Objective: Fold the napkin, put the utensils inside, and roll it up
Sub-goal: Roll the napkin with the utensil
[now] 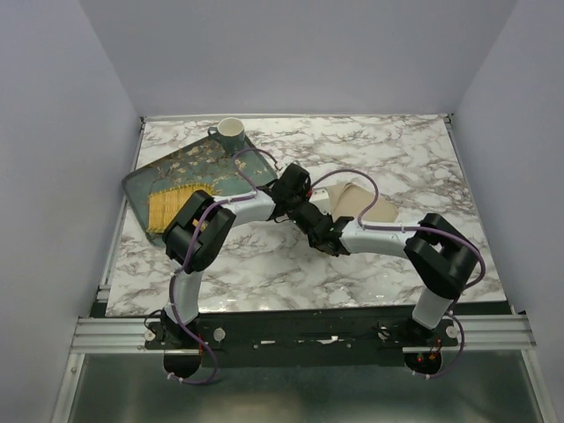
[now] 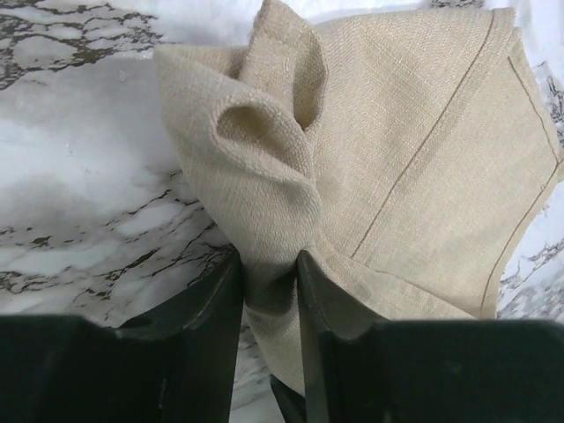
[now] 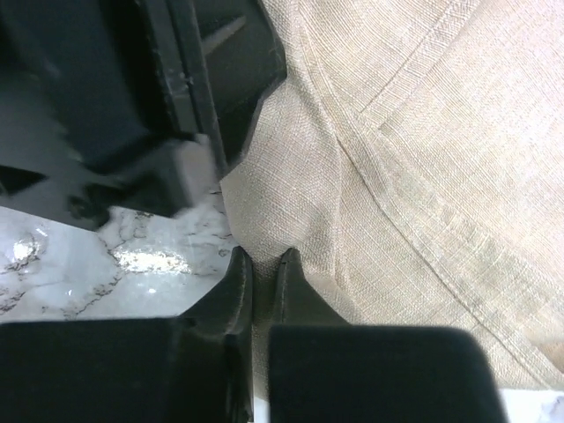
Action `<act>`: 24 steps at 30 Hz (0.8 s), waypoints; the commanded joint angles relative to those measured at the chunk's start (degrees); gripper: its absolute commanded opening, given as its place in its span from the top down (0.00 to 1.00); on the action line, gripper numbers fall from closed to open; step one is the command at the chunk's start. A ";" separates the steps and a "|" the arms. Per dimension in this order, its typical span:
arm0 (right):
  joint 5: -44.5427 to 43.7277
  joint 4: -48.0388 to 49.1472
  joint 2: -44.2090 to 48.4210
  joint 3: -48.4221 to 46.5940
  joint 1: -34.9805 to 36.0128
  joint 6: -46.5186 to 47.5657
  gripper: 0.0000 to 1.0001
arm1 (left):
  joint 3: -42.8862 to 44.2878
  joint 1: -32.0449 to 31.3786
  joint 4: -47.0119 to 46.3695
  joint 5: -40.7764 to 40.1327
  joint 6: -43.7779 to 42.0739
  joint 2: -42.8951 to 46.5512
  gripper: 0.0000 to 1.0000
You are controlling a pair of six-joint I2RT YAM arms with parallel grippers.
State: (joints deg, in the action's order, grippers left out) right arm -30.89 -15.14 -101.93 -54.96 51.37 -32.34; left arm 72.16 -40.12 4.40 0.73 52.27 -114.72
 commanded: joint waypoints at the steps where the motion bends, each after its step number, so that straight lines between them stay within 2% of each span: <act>1: 14.97 2.74 -5.22 11.01 -1.62 -0.97 1.00 | -2.38 0.92 7.90 0.68 -3.57 2.30 0.56; 7: 29.56 10.29 1.20 14.61 -5.57 1.22 0.99 | -2.46 2.94 9.04 0.32 -6.74 7.92 0.39; 14: 54.58 18.91 0.69 17.87 -14.36 3.42 1.00 | -6.85 4.44 10.18 0.06 -8.24 15.04 0.35; 17: 63.90 21.90 -1.42 18.57 -17.97 3.60 1.00 | -10.27 4.52 7.21 1.37 -7.19 18.12 0.32; 21: 71.41 24.45 -3.80 18.83 -21.13 4.04 1.00 | -9.85 4.44 6.58 4.89 -6.13 16.99 0.31; 24: 75.01 26.73 -4.77 19.98 -23.86 3.60 1.00 | -8.53 4.52 7.90 3.14 -5.69 15.23 0.30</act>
State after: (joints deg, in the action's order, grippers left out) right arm 33.41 20.71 -101.54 -40.21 29.17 -30.46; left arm 62.63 -35.44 12.36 3.25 45.76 -97.71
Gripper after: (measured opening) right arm 0.045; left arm 0.691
